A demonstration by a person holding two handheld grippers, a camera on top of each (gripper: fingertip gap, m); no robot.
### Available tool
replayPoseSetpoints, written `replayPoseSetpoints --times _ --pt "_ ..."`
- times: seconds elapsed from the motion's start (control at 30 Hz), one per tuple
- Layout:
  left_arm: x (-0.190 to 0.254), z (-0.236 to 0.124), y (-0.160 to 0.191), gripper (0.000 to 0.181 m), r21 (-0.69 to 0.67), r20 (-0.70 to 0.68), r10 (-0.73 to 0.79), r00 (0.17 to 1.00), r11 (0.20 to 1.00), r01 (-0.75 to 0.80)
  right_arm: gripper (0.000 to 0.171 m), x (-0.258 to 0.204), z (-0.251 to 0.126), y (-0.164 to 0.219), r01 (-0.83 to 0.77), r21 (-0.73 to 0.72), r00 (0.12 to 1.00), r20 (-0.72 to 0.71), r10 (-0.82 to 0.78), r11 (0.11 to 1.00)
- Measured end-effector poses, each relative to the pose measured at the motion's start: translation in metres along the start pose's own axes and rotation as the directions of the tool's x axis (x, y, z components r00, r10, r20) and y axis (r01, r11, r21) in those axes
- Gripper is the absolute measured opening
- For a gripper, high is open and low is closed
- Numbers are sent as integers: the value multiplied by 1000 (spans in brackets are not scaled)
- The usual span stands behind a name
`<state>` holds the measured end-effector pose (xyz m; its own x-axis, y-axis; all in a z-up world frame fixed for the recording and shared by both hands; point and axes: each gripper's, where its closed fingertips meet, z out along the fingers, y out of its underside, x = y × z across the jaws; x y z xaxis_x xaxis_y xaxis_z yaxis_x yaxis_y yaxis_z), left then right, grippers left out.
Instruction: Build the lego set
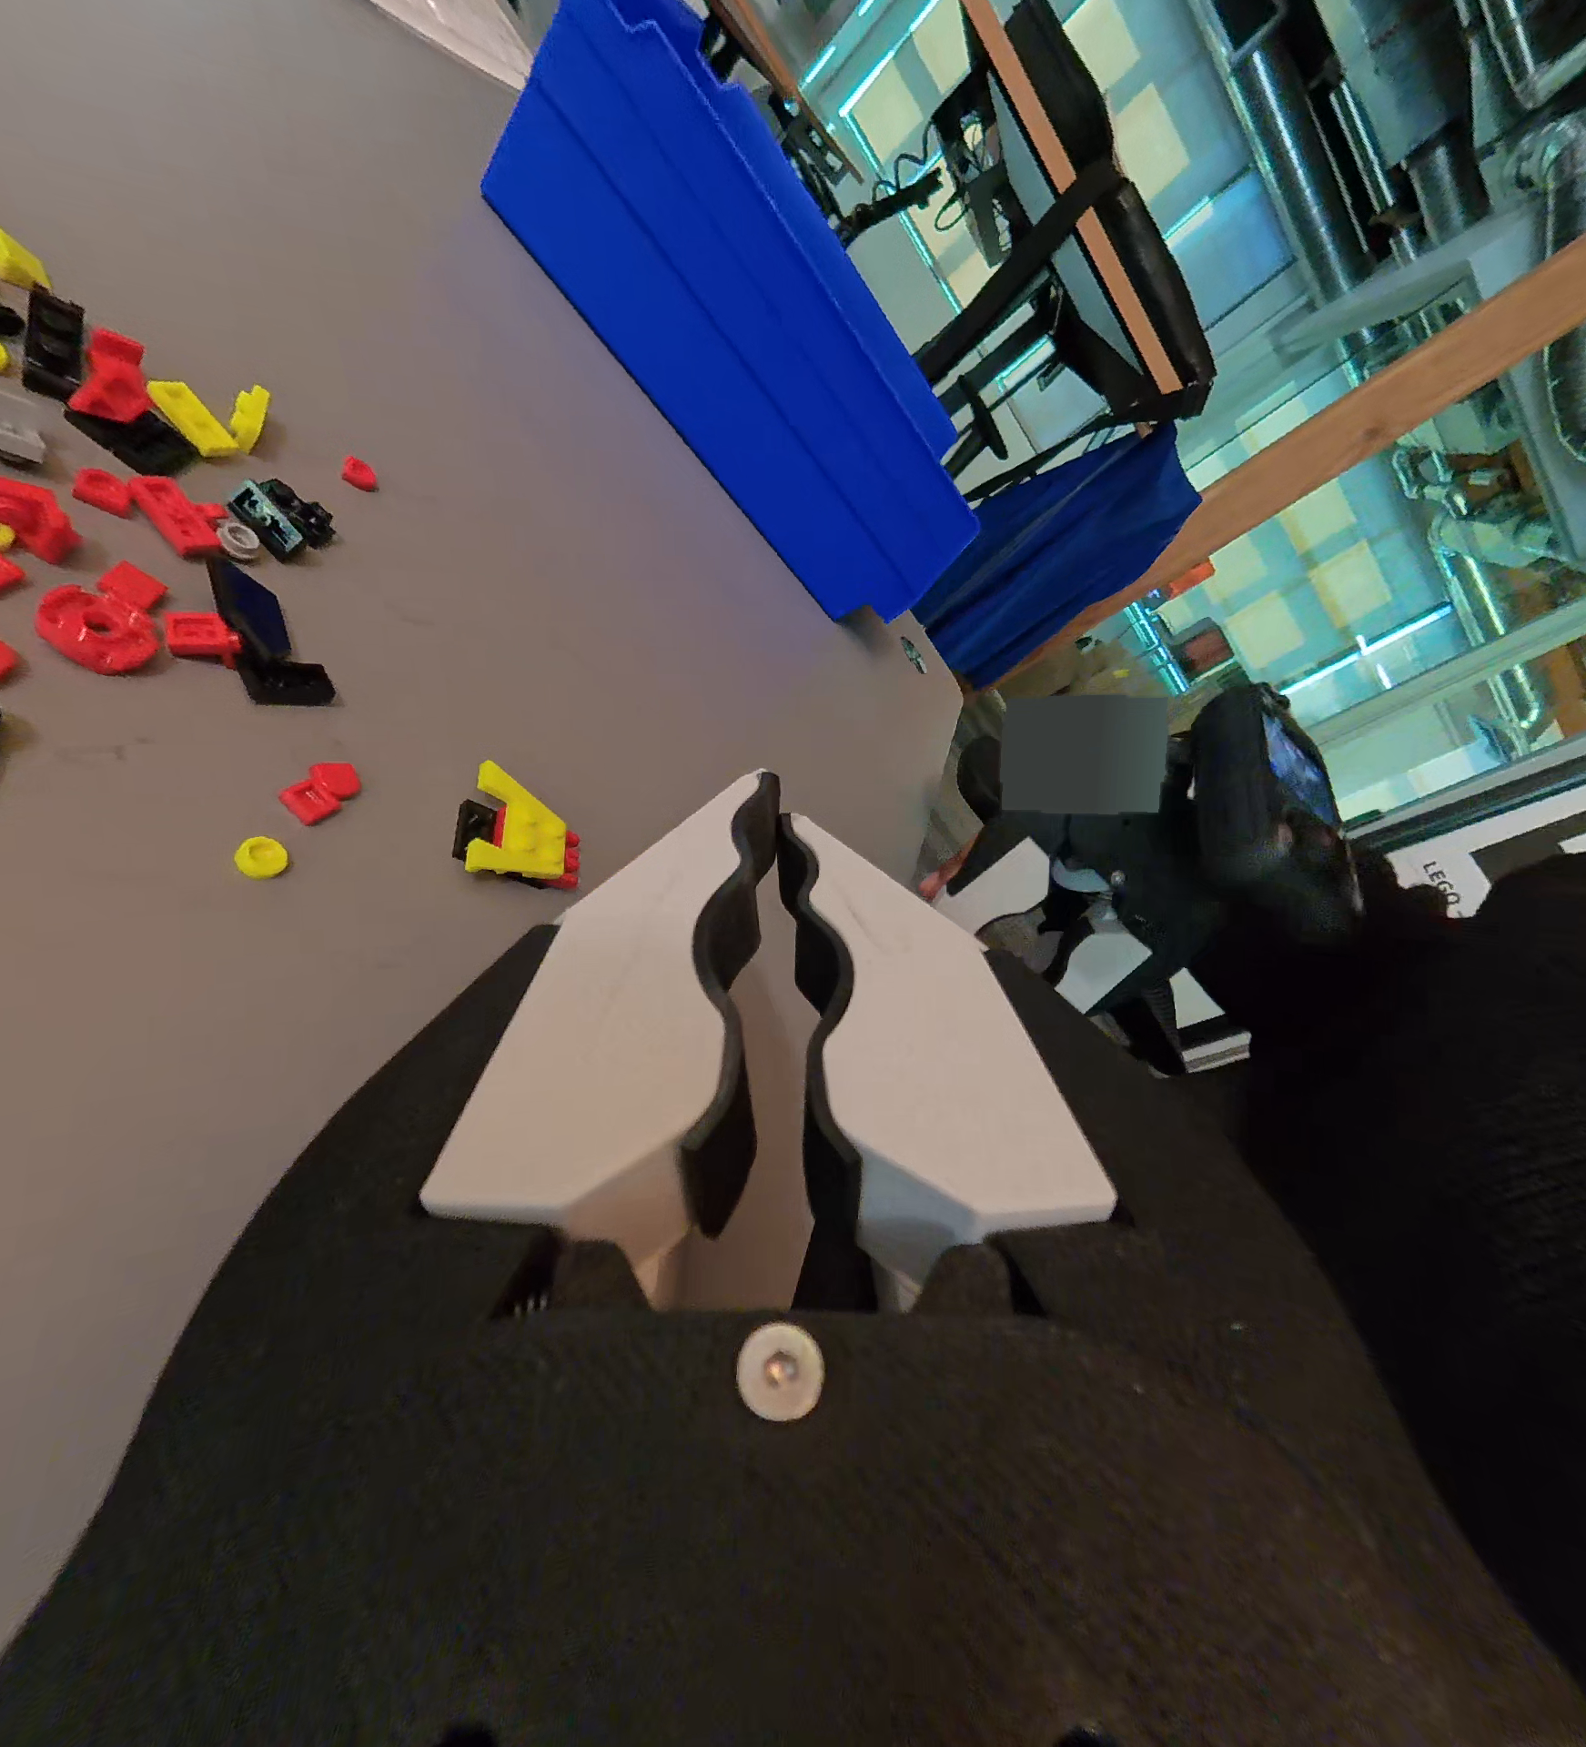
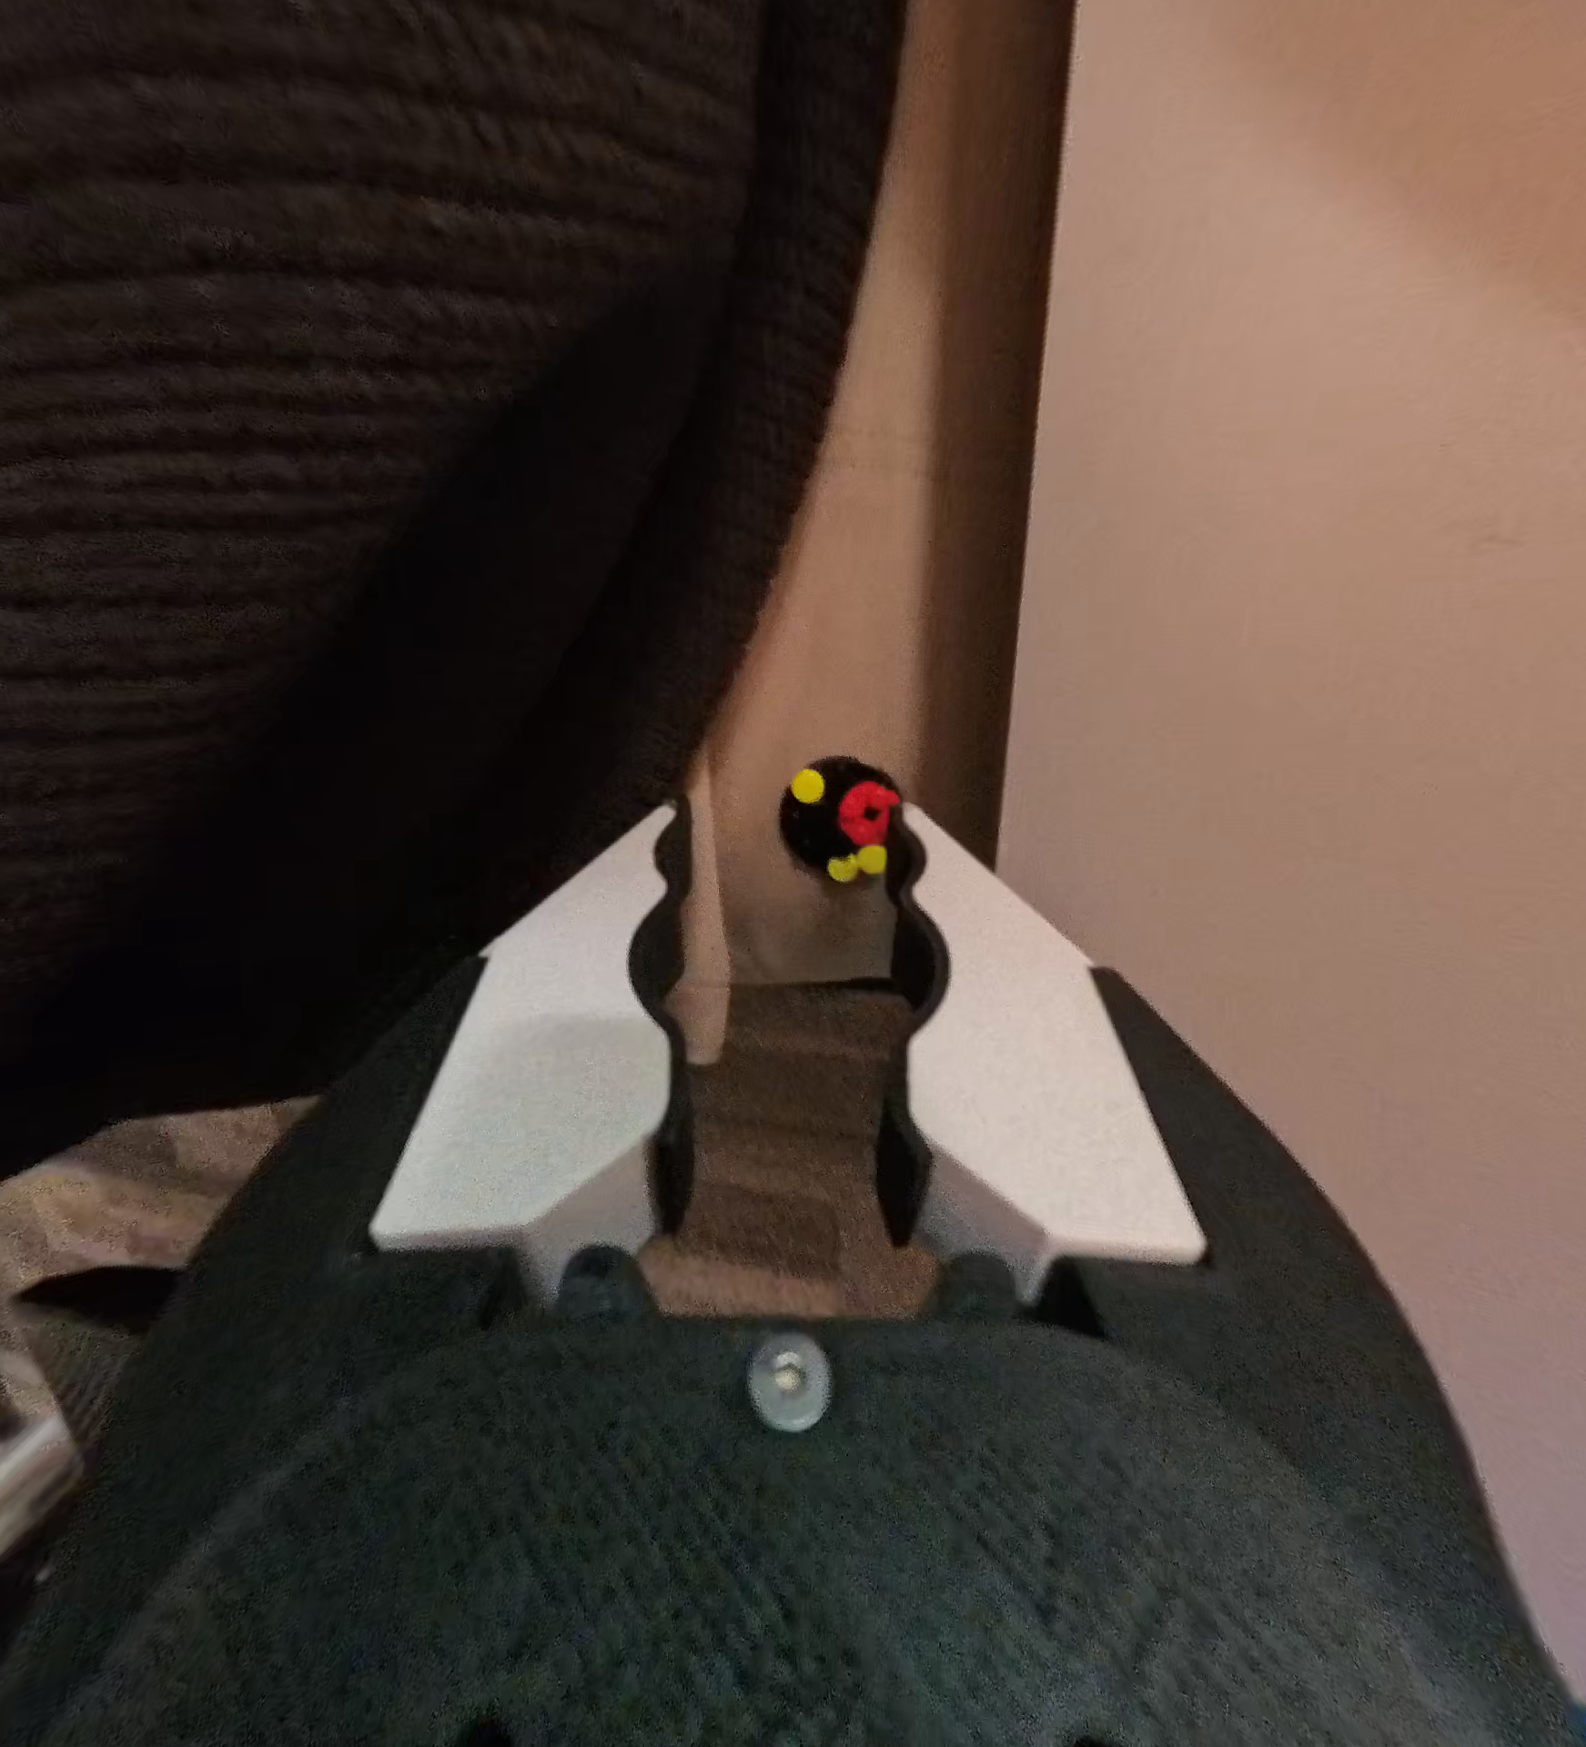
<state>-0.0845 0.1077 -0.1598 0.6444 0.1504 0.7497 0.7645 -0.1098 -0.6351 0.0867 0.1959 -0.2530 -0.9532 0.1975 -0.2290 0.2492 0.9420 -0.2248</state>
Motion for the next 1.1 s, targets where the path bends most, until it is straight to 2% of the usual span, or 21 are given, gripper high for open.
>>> replayPoseSetpoints --times 0.03,0.13,0.2,0.37,0.5,0.57,0.7,0.9,1.03,1.1 --pt "1 0 0 0 1 4 10 1000 1000 -10 40 1 3 2 16 -38 1000 -16 -17 999" --pt "2 1 1 0 -1 15 34 999 999 -34 38 3 16 5 59 -106 998 -26 -62 993" --pt "3 1 1 0 -2 21 41 999 999 -41 26 7 21 14 69 -186 996 -44 -79 980" --pt "3 -1 2 0 -1 25 46 999 999 -46 28 9 22 16 93 -197 989 -98 -114 976" --pt "4 -4 7 0 -1 20 25 999 1000 -25 21 3 20 15 87 -189 986 -123 -111 978" --pt "6 -7 11 0 4 16 11 1000 1000 -11 24 -7 22 12 86 -174 986 -128 -109 981" --pt "12 -14 17 0 15 7 -3 1000 1000 3 42 -9 27 15 124 -223 963 -209 -172 967" --pt "20 -20 24 0 20 1 4 1000 1000 -5 44 -16 35 22 94 -295 975 -167 -148 951" --pt "21 -20 24 0 20 3 11 1000 1000 -11 28 -15 39 29 110 -350 966 -182 -182 930" --pt "21 -19 25 0 19 7 16 1000 1000 -16 26 -13 37 26 107 -329 963 -201 -180 938"
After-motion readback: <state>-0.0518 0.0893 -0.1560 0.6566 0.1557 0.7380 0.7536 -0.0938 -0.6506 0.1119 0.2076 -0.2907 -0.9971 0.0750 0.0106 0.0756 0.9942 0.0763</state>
